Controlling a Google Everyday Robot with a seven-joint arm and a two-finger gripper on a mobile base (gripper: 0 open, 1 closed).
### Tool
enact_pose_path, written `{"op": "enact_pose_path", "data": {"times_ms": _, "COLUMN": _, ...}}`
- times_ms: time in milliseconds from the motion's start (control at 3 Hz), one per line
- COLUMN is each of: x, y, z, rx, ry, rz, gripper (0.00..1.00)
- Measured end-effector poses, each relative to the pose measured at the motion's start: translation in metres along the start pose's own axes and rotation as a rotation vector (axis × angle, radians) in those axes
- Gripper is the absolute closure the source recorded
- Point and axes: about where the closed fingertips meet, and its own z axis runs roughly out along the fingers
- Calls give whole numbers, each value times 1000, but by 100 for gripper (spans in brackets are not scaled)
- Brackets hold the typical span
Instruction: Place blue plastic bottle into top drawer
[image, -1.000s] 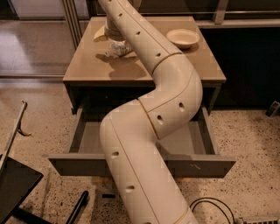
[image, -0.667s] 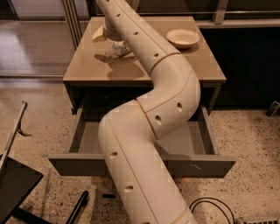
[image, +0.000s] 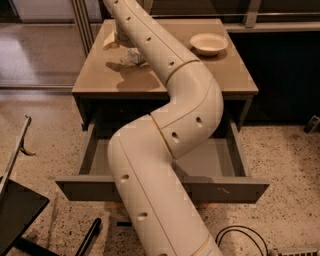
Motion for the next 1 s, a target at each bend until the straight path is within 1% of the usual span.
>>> {"op": "enact_pose_path", "data": {"times_ms": 333, "x": -3, "y": -4, "z": 2, "rx": 32, "ry": -19, "rz": 10, "gripper": 0}}
{"op": "enact_pose_path", "data": {"times_ms": 667, "x": -8, "y": -10, "z": 5, "rx": 52, "ry": -39, "rz": 37, "gripper": 0}}
{"op": "enact_pose_path", "data": {"times_ms": 1000, "x": -18, "y": -14, "z": 8, "rx": 46, "ry": -74, "rz": 67, "gripper": 0}}
